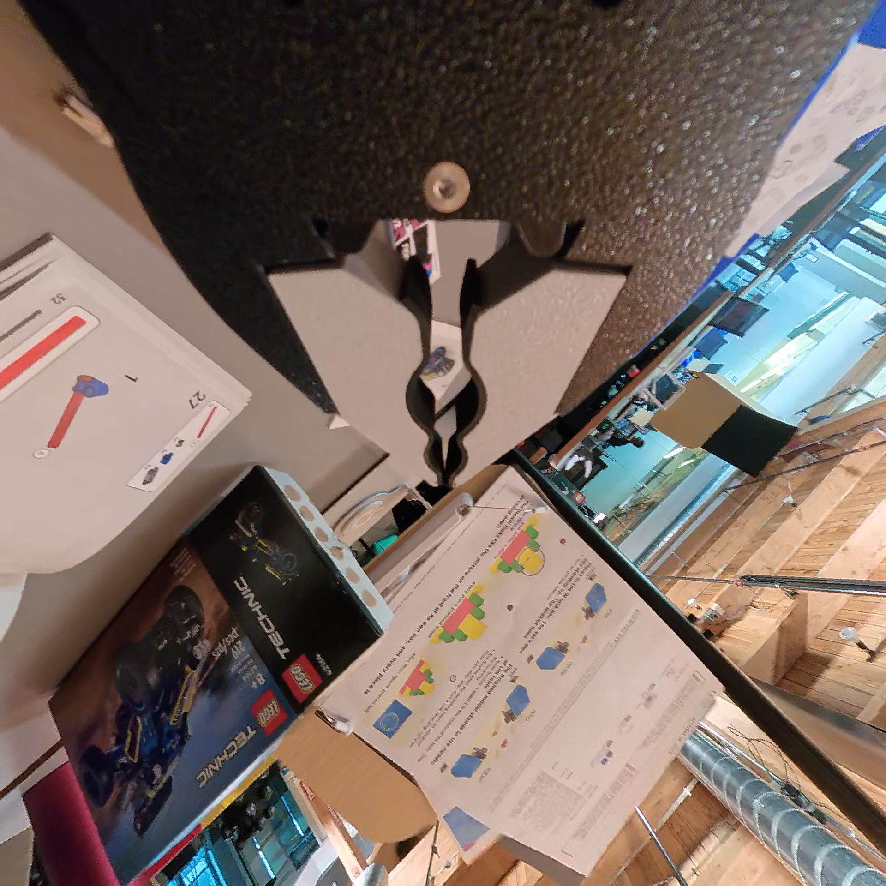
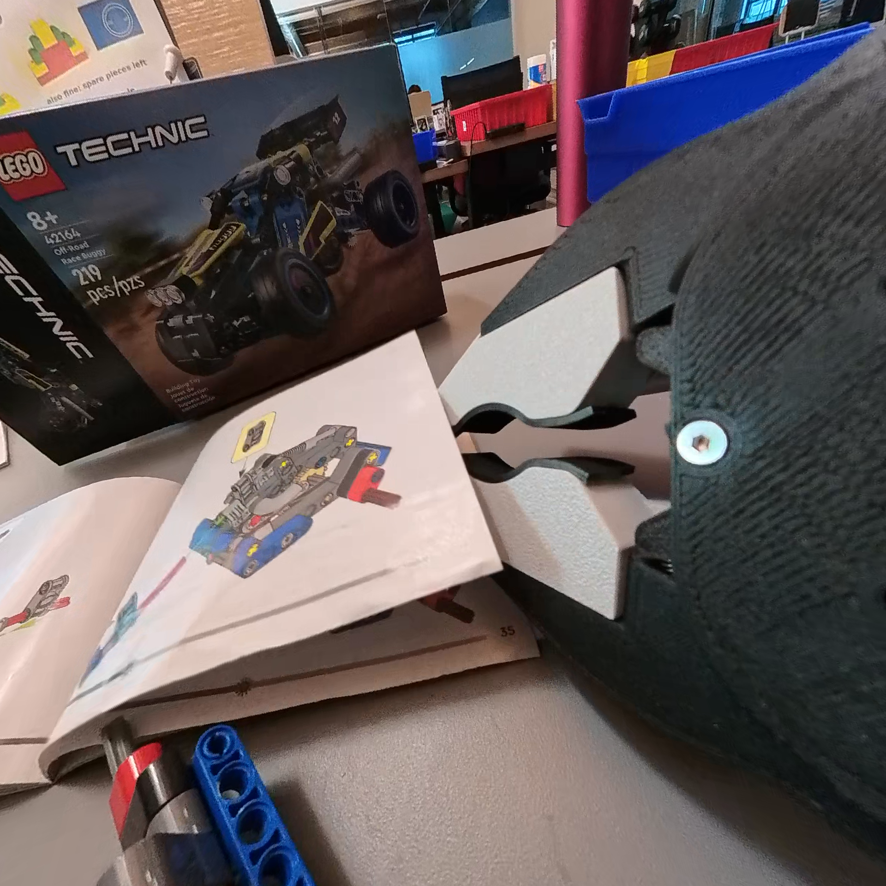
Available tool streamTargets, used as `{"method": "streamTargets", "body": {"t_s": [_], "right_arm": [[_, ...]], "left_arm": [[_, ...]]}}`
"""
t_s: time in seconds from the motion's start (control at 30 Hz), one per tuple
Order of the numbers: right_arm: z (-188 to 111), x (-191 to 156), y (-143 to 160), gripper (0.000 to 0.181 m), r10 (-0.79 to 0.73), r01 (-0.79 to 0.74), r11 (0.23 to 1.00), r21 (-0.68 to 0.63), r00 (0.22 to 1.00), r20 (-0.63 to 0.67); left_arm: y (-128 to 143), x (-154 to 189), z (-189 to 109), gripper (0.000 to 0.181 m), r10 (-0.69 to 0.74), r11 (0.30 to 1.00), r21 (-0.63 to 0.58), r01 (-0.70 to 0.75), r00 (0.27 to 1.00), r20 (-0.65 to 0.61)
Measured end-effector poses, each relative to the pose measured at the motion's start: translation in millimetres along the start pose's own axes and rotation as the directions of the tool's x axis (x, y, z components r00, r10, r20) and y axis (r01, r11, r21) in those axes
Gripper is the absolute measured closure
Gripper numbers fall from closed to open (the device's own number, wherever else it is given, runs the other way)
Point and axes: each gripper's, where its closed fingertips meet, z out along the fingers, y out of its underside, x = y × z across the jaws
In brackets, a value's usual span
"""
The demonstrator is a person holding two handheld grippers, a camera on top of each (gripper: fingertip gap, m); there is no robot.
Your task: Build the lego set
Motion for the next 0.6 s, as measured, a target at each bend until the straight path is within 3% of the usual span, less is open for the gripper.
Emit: {"method": "streamTargets", "body": {"t_s": [0.13, 0.33, 0.6], "right_arm": [[0, 0, 0, 0.181, -0.004, 0.004, 1.0, 0.001, 1.0, -0.001], [0, 0, 0, 0.181, -0.014, 0.014, 1.0, -0.001, 1.0, -0.003], [2, -3, 0, 0.181, -0.065, 0.065, 0.998, -0.021, 0.998, 0.001]], "left_arm": [[-33, 0, -15, 0.181, 0.123, 0.99, 0.068, -0.124, 0.992, 0.019], [-82, 86, -59, 0.181, 0.295, 0.939, 0.246, -0.239, 0.929, -0.222], [-73, 103, -73, 0.181, 0.313, 0.942, 0.236, -0.241, 0.883, -0.349]]}}
